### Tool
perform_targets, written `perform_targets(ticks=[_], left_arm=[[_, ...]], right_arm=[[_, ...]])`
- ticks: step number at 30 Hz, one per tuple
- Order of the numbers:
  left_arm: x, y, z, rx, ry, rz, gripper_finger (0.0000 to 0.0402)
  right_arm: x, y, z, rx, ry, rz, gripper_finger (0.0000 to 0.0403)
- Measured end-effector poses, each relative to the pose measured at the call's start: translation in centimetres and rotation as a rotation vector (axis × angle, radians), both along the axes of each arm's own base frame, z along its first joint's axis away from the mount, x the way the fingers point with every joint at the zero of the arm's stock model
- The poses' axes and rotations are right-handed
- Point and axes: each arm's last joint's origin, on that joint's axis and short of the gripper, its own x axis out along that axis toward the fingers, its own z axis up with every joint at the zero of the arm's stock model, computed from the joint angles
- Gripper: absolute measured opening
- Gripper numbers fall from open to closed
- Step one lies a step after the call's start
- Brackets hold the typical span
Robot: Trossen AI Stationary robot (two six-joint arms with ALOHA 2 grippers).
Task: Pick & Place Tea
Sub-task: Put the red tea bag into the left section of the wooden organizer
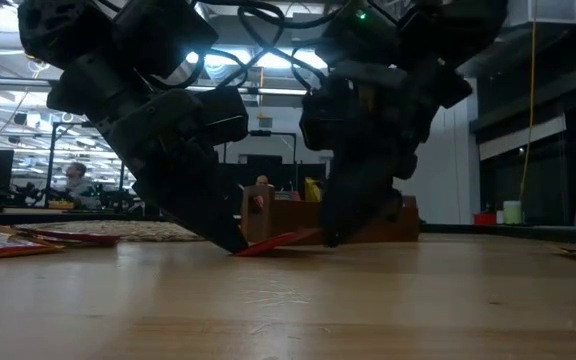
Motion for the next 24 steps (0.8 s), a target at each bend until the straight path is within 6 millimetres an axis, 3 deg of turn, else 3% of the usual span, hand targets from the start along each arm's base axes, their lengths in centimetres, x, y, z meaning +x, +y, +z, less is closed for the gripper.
perform_targets(ticks=[16,24], left_arm=[[0.0,0.0,0.0,-0.004,-0.005,-0.003,0.0002],[0.2,-0.1,0.1,0.013,-0.043,0.011,0.0002]], right_arm=[[0.6,-3.2,0.1,-0.008,-0.016,-0.128,0.0157],[1.1,-3.3,-0.3,0.015,-0.041,-0.144,0.0157]])
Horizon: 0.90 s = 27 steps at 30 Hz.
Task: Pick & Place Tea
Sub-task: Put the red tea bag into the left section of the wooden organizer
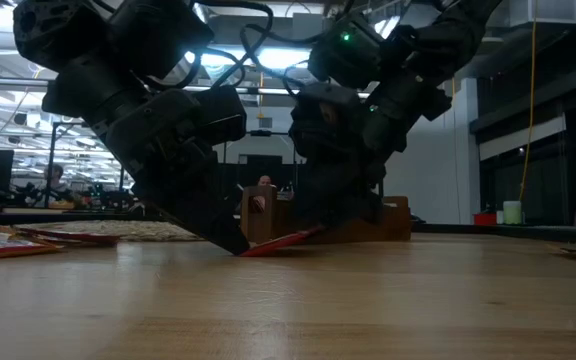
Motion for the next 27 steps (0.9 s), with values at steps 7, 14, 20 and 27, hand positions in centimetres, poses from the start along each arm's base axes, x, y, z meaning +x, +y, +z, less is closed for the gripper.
perform_targets(ticks=[7,14,20,27], left_arm=[[0.03,0.03,0.03,0.004,-0.005,0.015,0.0003],[0.05,0.04,0.04,0.007,-0.007,0.019,0.0006],[0.05,0.07,0.05,0.009,-0.008,0.022,0.0007],[-0.01,0.07,0.48,-0.004,-0.009,-0.013,0.0008]], right_arm=[[-0.01,0.09,-0.47,0.03,0.019,0.018,0.0134],[-0.07,0.14,-0.56,0.04,0.027,0.032,0.0028],[-0.13,0.14,-0.62,0.025,0.029,0.05,0.001],[-0.18,0.14,-0.63,-0.004,0.022,0.085,0.0005]])
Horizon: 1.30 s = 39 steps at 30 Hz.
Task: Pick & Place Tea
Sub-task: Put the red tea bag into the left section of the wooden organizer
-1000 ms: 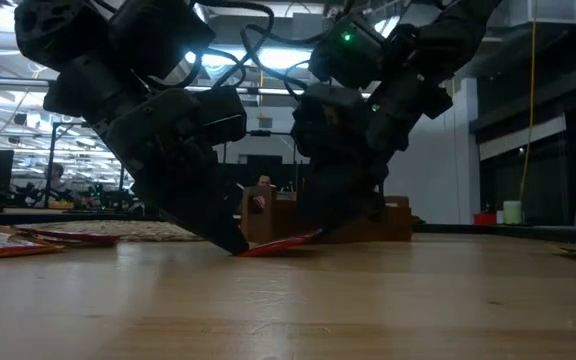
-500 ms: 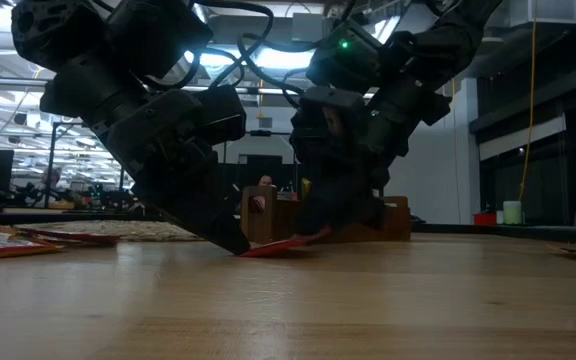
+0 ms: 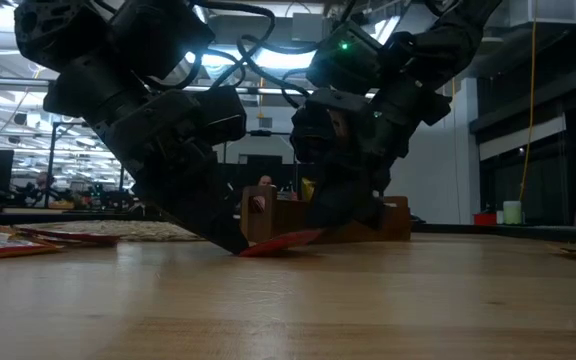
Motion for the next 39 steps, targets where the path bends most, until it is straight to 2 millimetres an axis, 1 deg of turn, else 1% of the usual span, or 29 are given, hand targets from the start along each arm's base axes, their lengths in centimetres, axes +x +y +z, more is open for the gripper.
perform_targets(ticks=[4,7,10,14,18,23,25,29,34,39], left_arm=[[-0.1,-0.1,0.4,-0.007,0.004,-0.054,0.0008],[-0.2,0.0,0.6,-0.028,0.007,-0.075,0.0008],[-0.4,0.0,1.2,-0.041,0.008,-0.087,0.0008],[-0.7,0.5,2.2,-0.044,0.019,-0.079,0.0008],[-0.9,1.2,3.1,-0.017,0.024,-0.085,0.0008],[-0.9,2.1,3.9,0.016,0.0,-0.087,0.0008],[-0.8,2.5,4.2,0.019,-0.011,-0.077,0.0008],[-0.7,3.2,4.2,0.019,-0.012,-0.052,0.0008],[-0.5,4.2,4.2,0.022,-0.014,-0.021,0.0008],[-0.4,5.1,4.2,0.029,-0.014,0.003,0.0008]], right_arm=[[-0.1,0.0,0.3,-0.011,-0.006,0.036,0.0004],[-0.4,0.0,1.2,-0.021,-0.021,0.062,0.0003],[-0.8,-0.2,2.8,-0.045,-0.046,0.085,0.0003],[-1.5,-0.9,5.6,-0.095,-0.128,0.119,0.0002],[-2.2,-2.6,8.6,-0.236,-0.25,0.15,0.0002],[-3.1,-4.7,10.9,-0.47,-0.336,0.188,0.0002],[-3.2,-5.4,11.2,-0.548,-0.342,0.198,0.0001],[-3.3,-6.4,11.0,-0.612,-0.347,0.265,0.0001],[-3.1,-6.6,10.1,-0.652,-0.357,0.4,0.0001],[-2.8,-6.7,9.2,-0.673,-0.349,0.444,0.0002]])
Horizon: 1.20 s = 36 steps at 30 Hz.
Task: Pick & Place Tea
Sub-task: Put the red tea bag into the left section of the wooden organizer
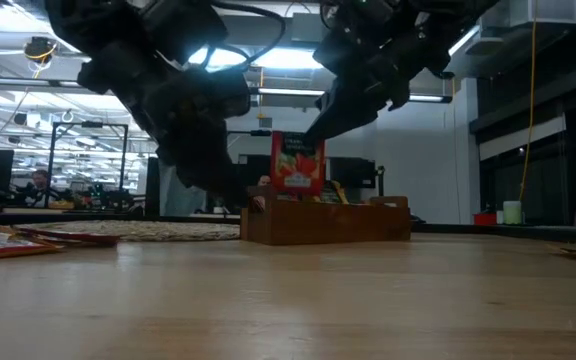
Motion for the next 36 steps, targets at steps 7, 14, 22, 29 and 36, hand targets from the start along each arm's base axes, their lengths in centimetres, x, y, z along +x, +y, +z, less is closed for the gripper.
perform_targets(ticks=[7,14,22,29,36], left_arm=[[0.1,0.9,0.0,0.001,-0.003,0.028,0.0008],[0.2,1.4,0.1,0.001,-0.011,0.046,0.0008],[0.3,1.5,0.2,0.005,-0.019,0.054,0.0008],[0.3,1.5,0.2,0.005,-0.019,0.055,0.0008],[0.5,1.5,0.4,0.001,-0.05,0.056,0.0008]], right_arm=[[0.8,-0.1,-1.1,-0.013,-0.012,0.015,0.0002],[1.1,0.0,-2.4,0.023,0.02,0.051,0.0003],[1.2,0.0,-2.3,0.011,0.007,0.054,0.0012],[1.3,-0.1,-2.3,-0.02,-0.003,0.074,0.0004],[1.3,-0.3,-2.3,-0.079,0.003,0.009,0.0044]])
